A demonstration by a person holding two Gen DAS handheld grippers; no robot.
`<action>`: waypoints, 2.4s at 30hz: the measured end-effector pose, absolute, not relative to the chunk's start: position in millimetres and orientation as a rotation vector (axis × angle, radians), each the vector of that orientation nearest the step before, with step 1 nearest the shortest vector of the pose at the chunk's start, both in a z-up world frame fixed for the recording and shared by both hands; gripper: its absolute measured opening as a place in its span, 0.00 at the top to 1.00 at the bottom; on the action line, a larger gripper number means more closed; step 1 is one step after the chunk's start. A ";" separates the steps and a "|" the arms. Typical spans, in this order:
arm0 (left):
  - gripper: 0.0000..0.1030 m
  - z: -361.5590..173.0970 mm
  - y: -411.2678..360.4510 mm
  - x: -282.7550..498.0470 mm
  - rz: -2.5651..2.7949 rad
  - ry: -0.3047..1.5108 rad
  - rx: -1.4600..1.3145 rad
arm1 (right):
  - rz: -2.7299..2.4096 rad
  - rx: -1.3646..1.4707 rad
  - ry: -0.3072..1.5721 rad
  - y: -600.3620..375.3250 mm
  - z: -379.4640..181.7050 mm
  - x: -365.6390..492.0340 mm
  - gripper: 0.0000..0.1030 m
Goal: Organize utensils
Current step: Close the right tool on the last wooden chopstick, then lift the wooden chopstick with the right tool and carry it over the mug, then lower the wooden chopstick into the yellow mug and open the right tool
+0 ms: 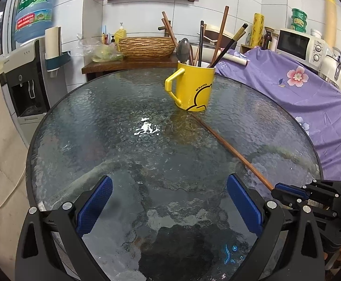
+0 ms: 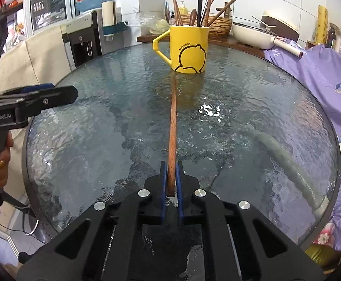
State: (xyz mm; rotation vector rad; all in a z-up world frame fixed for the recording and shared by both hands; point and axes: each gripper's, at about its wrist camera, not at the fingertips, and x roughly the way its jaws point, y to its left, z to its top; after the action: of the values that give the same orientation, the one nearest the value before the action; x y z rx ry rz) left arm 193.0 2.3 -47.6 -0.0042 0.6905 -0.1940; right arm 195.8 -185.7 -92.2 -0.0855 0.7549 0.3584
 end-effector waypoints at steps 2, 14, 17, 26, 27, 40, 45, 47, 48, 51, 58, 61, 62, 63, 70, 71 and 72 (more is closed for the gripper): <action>0.07 -47.2 2.7 192.7 -0.192 0.687 -0.005 | 0.360 -0.096 0.728 -186.8 -86.5 192.0 0.92; 0.07 -42.5 4.3 192.6 -0.193 0.677 -0.006 | 0.383 -0.083 0.503 -206.2 1.4 180.6 0.92; 0.07 -39.3 3.4 192.1 -0.198 0.669 -0.004 | 0.403 -0.092 0.441 -207.7 34.3 186.3 0.92; 0.07 -28.6 3.4 193.7 -0.210 0.654 -0.002 | 0.444 -0.165 0.316 -190.1 116.7 221.0 0.92; 0.07 -28.0 3.5 193.1 -0.209 0.651 0.003 | 0.451 -0.167 0.316 -187.8 122.6 227.3 0.92; 0.07 -3.9 5.9 208.3 -0.232 0.616 0.048 | 0.518 -0.080 0.359 -173.3 186.4 296.1 0.92; 0.07 7.8 7.8 217.1 -0.234 0.595 0.050 | 0.494 -0.075 0.368 -156.3 223.8 340.4 0.92; 0.07 10.5 7.8 218.3 -0.233 0.588 0.054 | 0.466 -0.097 0.369 -148.6 235.0 356.3 0.92; 0.07 12.6 7.6 219.8 -0.227 0.582 0.060 | 0.451 -0.105 0.373 -145.4 239.9 365.5 0.92; 0.07 18.4 9.6 223.9 -0.216 0.568 0.070 | 0.408 -0.128 0.388 -139.7 247.6 386.8 0.92; 0.07 29.8 11.1 235.5 -0.211 0.540 0.066 | 0.369 -0.105 0.452 -138.3 239.5 426.9 0.92; 0.07 37.8 9.1 249.4 -0.204 0.519 0.077 | 0.367 -0.098 0.483 -139.6 227.6 435.1 0.92; 0.07 41.2 9.4 256.4 -0.197 0.514 0.073 | 0.366 -0.096 0.495 -139.6 223.2 437.3 0.93; 0.07 44.5 10.3 263.1 -0.195 0.508 0.062 | 0.362 -0.099 0.503 -139.2 219.2 439.4 0.92; 0.07 59.1 10.4 313.8 -0.161 0.499 0.034 | 0.340 -0.090 0.595 -143.9 188.8 457.5 0.92; 0.07 59.5 10.0 318.9 -0.163 0.503 0.031 | 0.336 -0.097 0.598 -143.9 185.3 458.2 0.92; 0.07 59.8 8.8 324.5 -0.167 0.507 0.024 | 0.332 -0.103 0.605 -143.6 180.7 459.7 0.92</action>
State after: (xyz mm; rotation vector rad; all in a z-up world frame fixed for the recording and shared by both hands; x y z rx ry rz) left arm 324.5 8.8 59.8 0.0243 0.5070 -0.1668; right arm 459.7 -143.6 180.7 -0.1027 0.6053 0.3324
